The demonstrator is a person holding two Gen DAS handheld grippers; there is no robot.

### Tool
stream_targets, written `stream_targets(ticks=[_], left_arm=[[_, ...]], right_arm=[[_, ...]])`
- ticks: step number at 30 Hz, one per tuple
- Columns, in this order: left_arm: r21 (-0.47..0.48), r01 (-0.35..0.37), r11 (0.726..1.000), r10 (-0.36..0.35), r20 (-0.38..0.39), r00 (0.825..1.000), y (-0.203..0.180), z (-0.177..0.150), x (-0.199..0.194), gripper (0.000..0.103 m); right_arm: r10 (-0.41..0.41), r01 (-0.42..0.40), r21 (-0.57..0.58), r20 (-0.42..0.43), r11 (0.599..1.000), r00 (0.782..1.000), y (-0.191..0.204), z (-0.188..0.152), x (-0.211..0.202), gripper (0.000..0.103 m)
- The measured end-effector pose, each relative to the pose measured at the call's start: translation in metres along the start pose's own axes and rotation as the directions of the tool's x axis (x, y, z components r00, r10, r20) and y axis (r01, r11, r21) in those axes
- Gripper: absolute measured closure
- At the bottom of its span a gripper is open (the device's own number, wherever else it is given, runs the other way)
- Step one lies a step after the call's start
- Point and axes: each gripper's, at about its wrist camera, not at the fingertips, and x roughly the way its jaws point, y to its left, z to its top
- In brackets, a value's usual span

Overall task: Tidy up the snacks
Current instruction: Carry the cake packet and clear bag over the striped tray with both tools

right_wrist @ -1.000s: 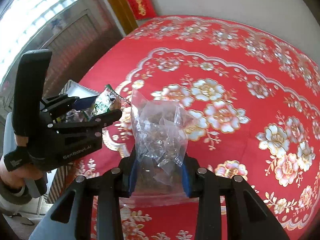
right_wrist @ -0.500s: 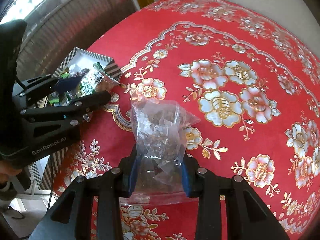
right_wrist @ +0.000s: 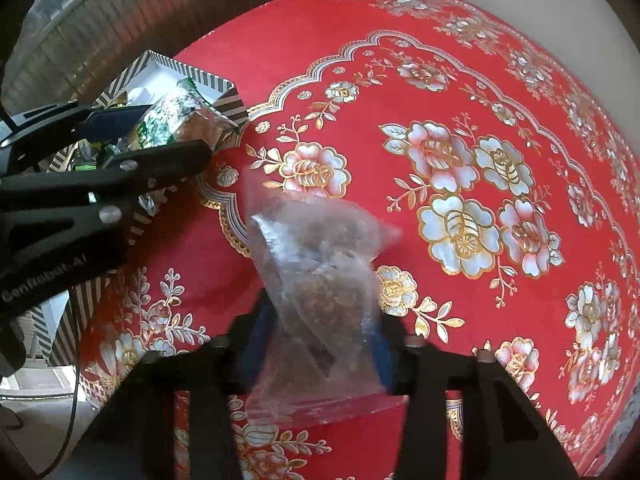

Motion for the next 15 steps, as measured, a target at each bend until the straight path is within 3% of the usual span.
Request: stream_targets(ticks=[5,15], left_arm=[[0.000,0.003,1.000,-0.003,-0.003,1.000,0.001,-0.002,-0.001,0.052],[0.016,-0.002,1.000,0.002,0.013,1.000,-0.005,-0.005,-0.010,0.052]], right_arm=[[0.031,-0.031,0.010,0.021,0.999,0.999,-0.007,-0.007,-0.008,0.072],[0.023,-0.028,0.050,0.090,0.998,0.996,-0.013,-0.019,-0.043,0.073]])
